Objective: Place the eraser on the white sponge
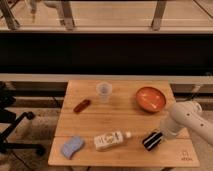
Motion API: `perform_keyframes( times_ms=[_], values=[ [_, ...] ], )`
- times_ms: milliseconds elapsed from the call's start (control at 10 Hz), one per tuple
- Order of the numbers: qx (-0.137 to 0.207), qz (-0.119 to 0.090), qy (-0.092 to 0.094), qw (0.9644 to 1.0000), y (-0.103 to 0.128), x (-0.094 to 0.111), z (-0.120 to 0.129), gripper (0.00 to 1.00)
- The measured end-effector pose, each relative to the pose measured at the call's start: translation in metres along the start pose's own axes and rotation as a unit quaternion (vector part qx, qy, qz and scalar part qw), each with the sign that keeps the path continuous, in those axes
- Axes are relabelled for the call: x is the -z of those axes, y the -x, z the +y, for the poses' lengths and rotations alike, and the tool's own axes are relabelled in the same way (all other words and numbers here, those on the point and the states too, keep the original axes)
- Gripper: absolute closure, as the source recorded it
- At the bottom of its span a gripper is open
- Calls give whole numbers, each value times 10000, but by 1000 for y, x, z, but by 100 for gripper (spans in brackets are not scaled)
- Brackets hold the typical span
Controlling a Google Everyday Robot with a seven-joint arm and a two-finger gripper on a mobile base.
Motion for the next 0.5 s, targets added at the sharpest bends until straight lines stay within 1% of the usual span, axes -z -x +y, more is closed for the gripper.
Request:
perform_keyframes(
  times_ms=[100, 200, 300, 500],
  values=[
    [11, 10, -34, 10000, 3, 6, -5, 96],
    [28, 2, -25, 10000, 6, 13, -8, 99],
    [11, 3, -26, 10000, 6, 19, -9, 100],
    [18, -8, -24, 10000, 6, 18, -16, 100]
  ],
)
